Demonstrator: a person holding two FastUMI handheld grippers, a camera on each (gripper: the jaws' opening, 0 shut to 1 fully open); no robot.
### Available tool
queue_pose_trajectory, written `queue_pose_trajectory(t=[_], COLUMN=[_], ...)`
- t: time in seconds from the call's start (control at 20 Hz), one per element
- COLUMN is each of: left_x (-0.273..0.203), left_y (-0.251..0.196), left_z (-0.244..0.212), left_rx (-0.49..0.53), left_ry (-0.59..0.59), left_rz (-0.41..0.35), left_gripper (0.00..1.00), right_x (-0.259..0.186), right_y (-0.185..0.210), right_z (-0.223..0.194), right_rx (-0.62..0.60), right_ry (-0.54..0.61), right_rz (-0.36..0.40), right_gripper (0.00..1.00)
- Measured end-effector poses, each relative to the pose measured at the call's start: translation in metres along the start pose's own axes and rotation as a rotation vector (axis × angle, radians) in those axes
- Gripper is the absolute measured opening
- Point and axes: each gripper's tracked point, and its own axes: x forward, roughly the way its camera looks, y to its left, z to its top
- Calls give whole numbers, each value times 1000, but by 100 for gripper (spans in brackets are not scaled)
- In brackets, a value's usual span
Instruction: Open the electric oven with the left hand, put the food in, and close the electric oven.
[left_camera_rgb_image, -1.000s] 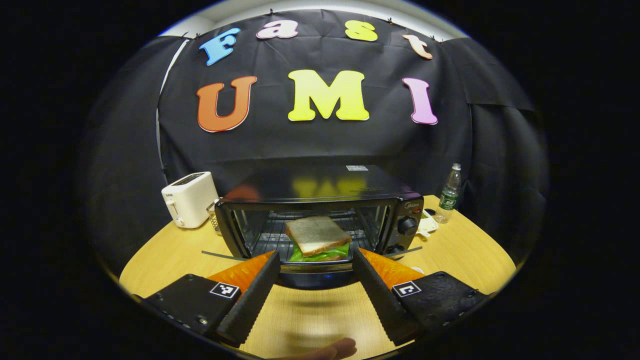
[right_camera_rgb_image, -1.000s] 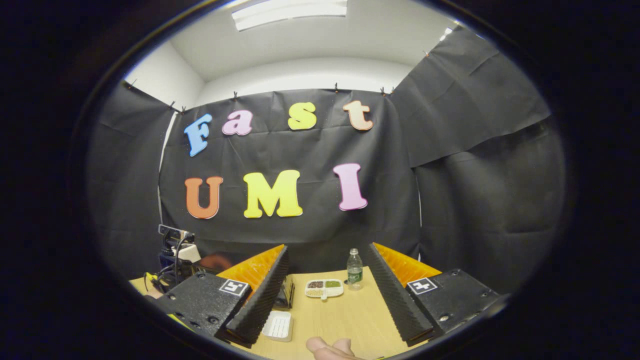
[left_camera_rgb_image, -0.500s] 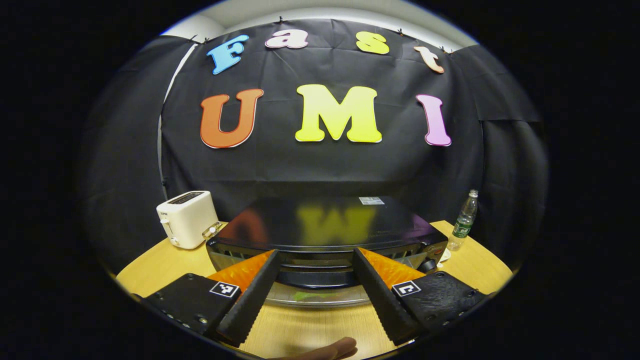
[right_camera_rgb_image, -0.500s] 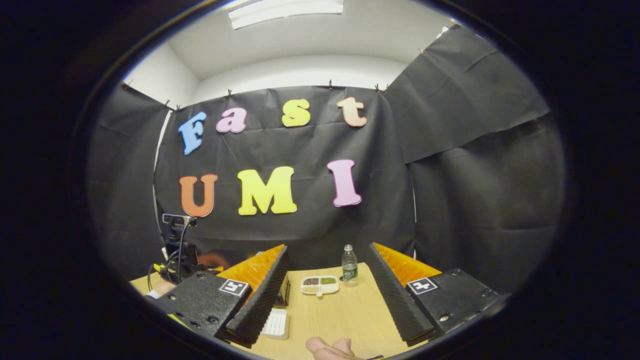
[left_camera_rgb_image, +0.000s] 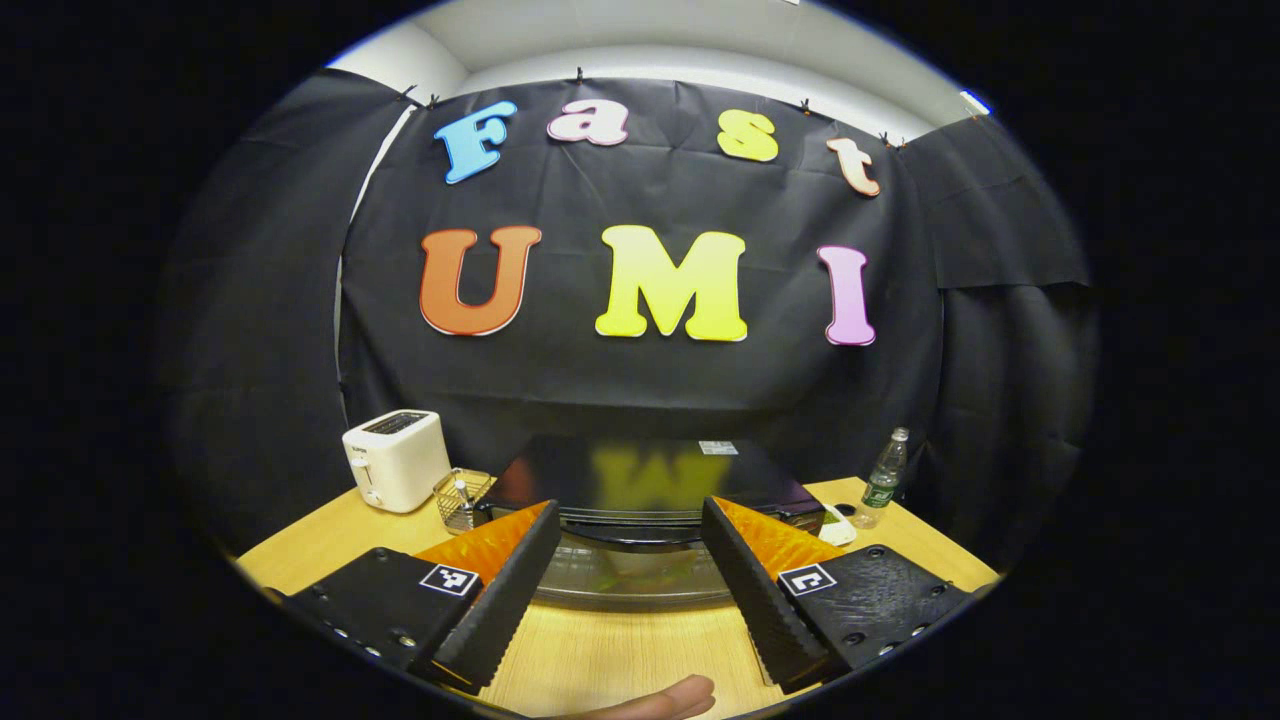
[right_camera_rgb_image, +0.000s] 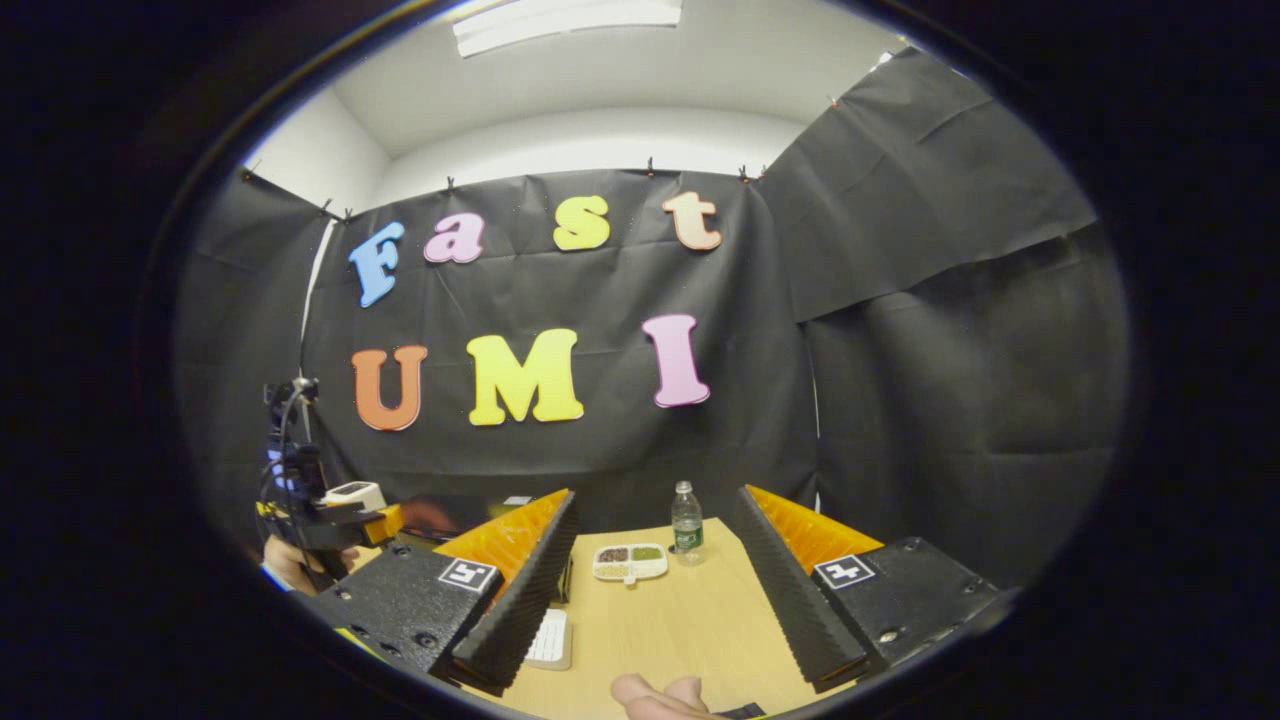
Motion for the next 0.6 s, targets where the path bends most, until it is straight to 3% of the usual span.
queue_pose_trajectory(t=[0.15,0.2,0.25,0.4,0.45,0.5,0.6], left_x=[-39,-53,-67,-109,-124,-137,-162], left_y=[4,6,10,14,12,12,11], left_z=[19,22,24,31,36,40,47], left_rx=[1,2,5,23,27,37,50], left_ry=[-18,-21,-18,-17,-27,-38,-62], left_rz=[5,12,21,42,49,59,67], left_gripper=[84,84,93,93,84,93,93], right_x=[-12,-16,-20,-30,-33,-34,-38], right_y=[4,5,7,15,18,21,28], right_z=[3,4,4,1,-1,-4,-8], right_rx=[-1,-5,-11,-22,-23,-26,-34], right_ry=[-4,-7,-10,-23,-25,-22,-11], right_rz=[15,19,22,46,53,60,76], right_gripper=[100,89,100,100,100,100,100])
